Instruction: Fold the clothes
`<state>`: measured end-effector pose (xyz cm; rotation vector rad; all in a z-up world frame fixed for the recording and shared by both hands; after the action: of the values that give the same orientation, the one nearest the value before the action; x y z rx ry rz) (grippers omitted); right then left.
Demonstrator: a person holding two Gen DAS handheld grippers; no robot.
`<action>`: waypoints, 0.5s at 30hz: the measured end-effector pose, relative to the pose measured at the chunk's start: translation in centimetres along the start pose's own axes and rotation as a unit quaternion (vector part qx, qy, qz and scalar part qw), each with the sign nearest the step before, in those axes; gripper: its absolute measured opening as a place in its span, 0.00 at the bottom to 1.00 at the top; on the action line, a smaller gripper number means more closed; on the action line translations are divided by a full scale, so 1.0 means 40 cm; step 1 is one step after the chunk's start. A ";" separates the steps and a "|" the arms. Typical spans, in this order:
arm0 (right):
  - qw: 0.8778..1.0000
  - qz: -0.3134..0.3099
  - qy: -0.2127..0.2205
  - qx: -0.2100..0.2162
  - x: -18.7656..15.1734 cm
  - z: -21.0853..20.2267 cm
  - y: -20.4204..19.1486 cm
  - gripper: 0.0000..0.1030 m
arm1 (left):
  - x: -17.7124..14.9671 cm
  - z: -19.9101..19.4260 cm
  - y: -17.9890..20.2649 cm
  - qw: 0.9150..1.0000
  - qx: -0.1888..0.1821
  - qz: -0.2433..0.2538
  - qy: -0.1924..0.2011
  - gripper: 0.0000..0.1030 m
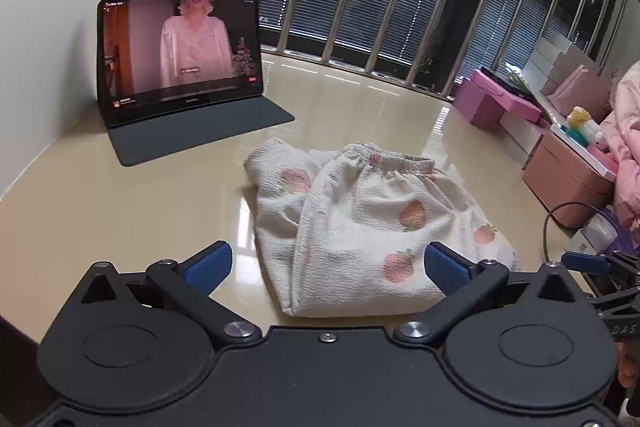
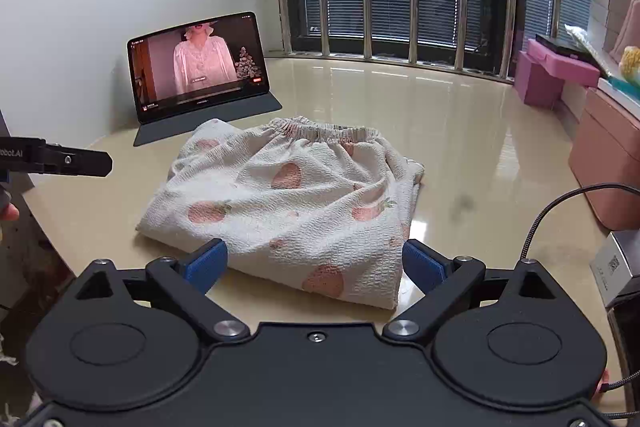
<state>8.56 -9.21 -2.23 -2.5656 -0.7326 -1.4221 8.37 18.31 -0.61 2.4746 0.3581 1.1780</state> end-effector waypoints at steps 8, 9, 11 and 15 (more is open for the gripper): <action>0.998 0.055 -0.027 0.009 0.008 0.204 0.087 0.21 | 0.007 0.261 0.062 0.996 -0.030 0.039 -0.068 0.66; 0.997 0.061 -0.047 0.001 -0.009 0.232 0.096 0.18 | 0.000 0.301 0.052 0.995 -0.012 0.040 -0.089 0.57; 0.996 0.072 -0.045 -0.013 -0.040 0.243 0.116 0.17 | -0.015 0.326 0.040 0.995 0.013 0.061 -0.076 0.50; 0.995 0.071 -0.049 -0.045 -0.055 0.222 0.136 0.17 | -0.016 0.325 0.030 0.995 0.047 0.067 -0.065 0.48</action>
<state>16.94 -11.83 -8.26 -2.7101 -0.4973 -1.3242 18.24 14.09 -8.07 2.6765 0.2178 1.0666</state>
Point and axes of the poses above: each gripper's, at about its wrist camera, not at the fingertips, and z roughly the way its jaws point, y to its right, x to its top, the point moved 3 cm from there along z, roughly the way its jaws point, and after that the axes turned 14 degrees about -z, right-handed, at the moved point
